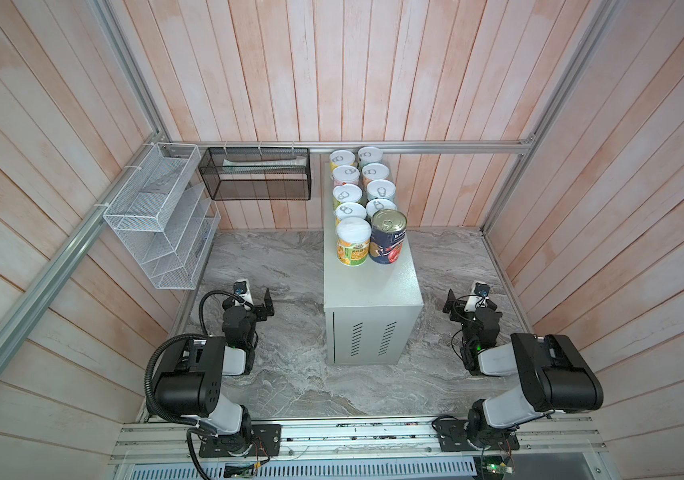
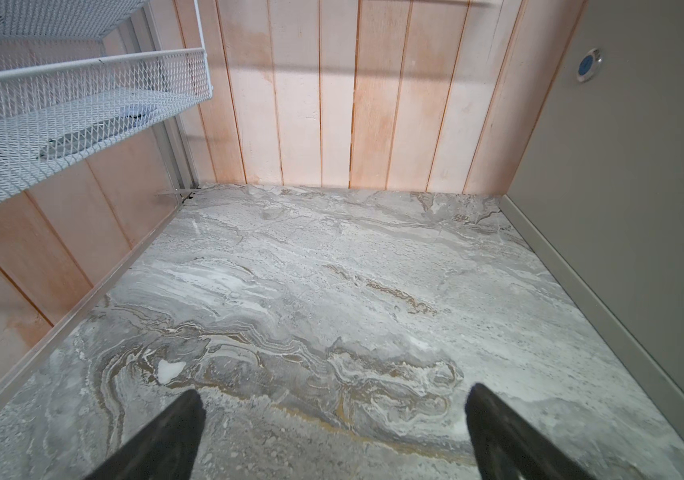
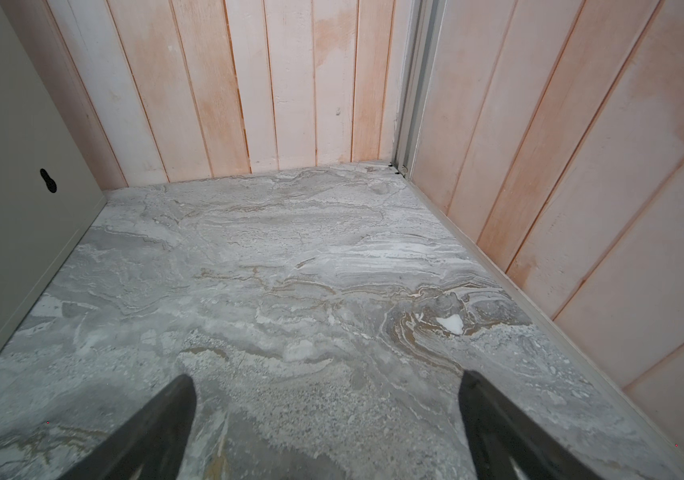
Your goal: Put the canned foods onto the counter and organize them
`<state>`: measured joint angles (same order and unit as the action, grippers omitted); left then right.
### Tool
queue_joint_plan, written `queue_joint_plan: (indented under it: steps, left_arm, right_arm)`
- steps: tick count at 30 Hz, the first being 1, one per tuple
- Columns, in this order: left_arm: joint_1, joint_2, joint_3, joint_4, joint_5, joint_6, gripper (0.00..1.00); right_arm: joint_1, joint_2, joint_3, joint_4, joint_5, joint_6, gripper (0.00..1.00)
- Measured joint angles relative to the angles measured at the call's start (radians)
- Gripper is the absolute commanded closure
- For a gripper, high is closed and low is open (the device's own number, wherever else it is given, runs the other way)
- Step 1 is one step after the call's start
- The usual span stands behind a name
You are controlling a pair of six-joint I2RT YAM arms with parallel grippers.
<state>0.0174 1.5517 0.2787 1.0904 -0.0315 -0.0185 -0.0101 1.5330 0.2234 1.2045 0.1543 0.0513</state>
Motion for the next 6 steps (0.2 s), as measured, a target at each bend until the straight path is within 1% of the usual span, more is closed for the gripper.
queue_joint_plan:
  steps: [6]
  left_arm:
    - [0.000, 0.000, 0.011, -0.011, 0.003, -0.001, 0.00]
  right_arm:
    - [0.000, 0.000, 0.000, 0.000, 0.000, 0.000, 0.02]
